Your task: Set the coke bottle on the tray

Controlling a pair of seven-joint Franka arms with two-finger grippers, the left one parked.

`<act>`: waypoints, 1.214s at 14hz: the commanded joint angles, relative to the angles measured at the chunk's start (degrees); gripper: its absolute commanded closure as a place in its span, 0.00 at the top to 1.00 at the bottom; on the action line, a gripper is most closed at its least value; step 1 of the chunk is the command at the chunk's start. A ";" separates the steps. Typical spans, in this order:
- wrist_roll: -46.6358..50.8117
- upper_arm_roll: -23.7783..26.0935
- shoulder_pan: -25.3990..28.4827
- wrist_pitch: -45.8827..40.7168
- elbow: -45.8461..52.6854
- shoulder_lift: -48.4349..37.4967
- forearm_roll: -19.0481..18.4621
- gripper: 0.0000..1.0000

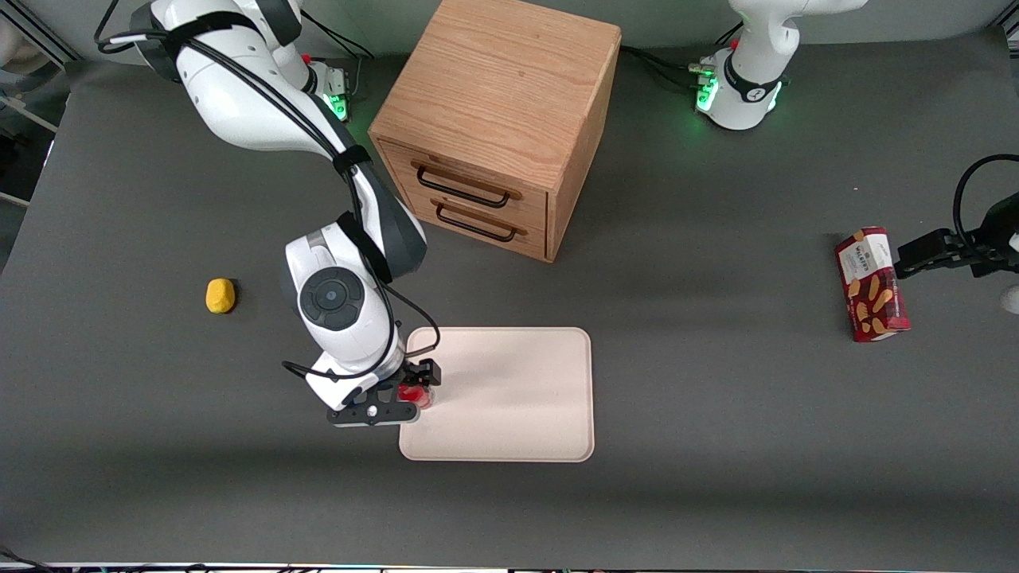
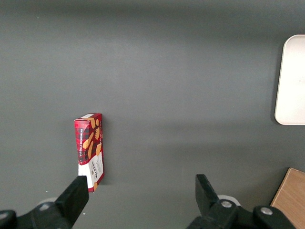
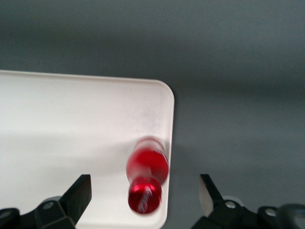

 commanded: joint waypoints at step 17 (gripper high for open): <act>-12.98 1.13 -10.18 -37.14 -1.52 -27.74 -0.96 1.00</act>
